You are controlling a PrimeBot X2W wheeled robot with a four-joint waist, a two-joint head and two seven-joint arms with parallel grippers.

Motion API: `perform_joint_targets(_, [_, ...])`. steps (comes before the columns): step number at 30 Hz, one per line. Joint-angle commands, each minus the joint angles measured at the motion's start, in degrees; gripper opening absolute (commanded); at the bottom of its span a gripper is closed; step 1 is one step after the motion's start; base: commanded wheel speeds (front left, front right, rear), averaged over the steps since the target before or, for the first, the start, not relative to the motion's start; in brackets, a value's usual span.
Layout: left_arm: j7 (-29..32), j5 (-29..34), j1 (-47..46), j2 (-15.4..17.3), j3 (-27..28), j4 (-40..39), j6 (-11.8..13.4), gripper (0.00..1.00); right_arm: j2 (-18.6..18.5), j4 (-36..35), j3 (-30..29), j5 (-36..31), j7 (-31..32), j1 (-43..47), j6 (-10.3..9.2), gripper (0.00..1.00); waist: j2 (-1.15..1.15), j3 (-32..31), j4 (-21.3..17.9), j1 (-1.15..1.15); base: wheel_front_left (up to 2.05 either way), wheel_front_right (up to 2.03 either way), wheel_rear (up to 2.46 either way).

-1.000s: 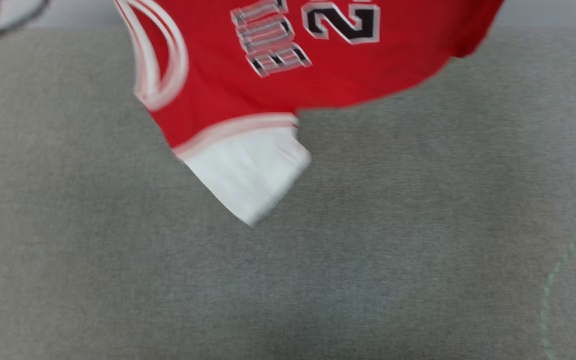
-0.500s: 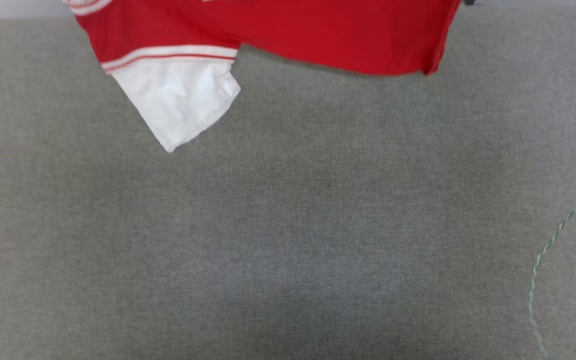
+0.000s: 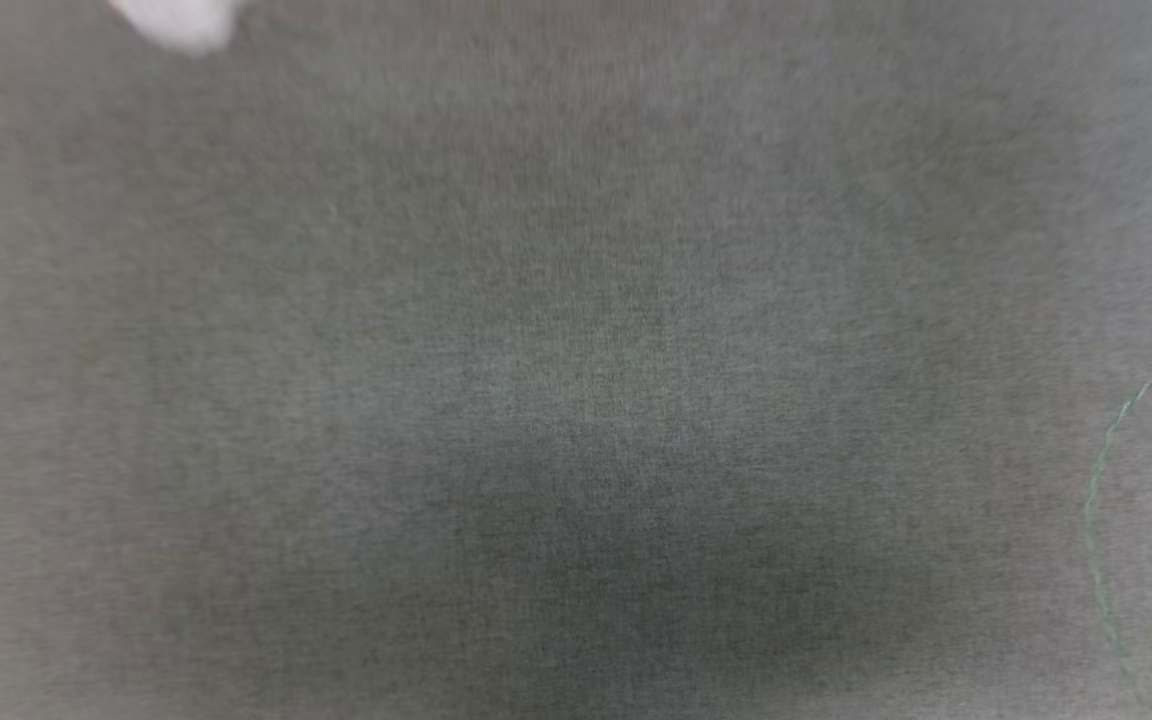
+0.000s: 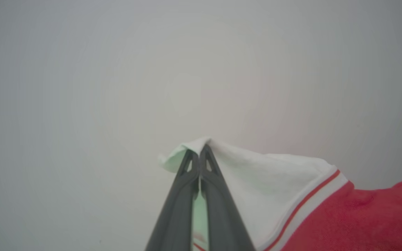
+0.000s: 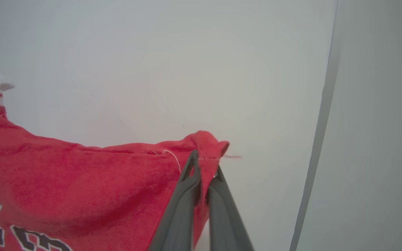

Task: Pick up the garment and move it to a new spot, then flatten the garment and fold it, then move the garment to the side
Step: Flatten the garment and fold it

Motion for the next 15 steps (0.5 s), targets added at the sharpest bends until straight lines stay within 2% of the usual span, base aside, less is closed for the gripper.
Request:
perform_joint_targets(1, [-0.4,0.1,-1.1,-0.4,0.0,0.2,0.2,0.00,-0.7,-1.1,-1.2,-0.8,-0.3,-1.0,0.19,0.00,0.00,5.5,-0.7,0.00,0.00,0.00,0.00])
perform_joint_targets(5, [-3.5,0.5,-6.1,-2.7,0.1,0.8,0.3,0.00,-1.7,-7.8,-9.8,-7.9,-0.2,0.1,0.20,0.00,0.00,10.0,0.2,0.00,0.00,0.00,0.00])
perform_joint_targets(9, [-6.1,0.4,-9.1,-5.1,0.0,2.9,-0.4,0.00,0.4,-12.9,-19.3,-16.4,-0.2,3.3,0.19,0.00,0.00,14.0,1.6,0.00,0.00,0.00,0.00])
perform_joint_targets(15, [-8.4,0.1,-6.6,-6.2,-0.8,5.1,-1.9,0.00,3.9,-12.1,-21.8,-20.8,-0.2,5.9,0.19,0.00,0.00,15.2,2.2,0.00,0.00,0.00,0.00])
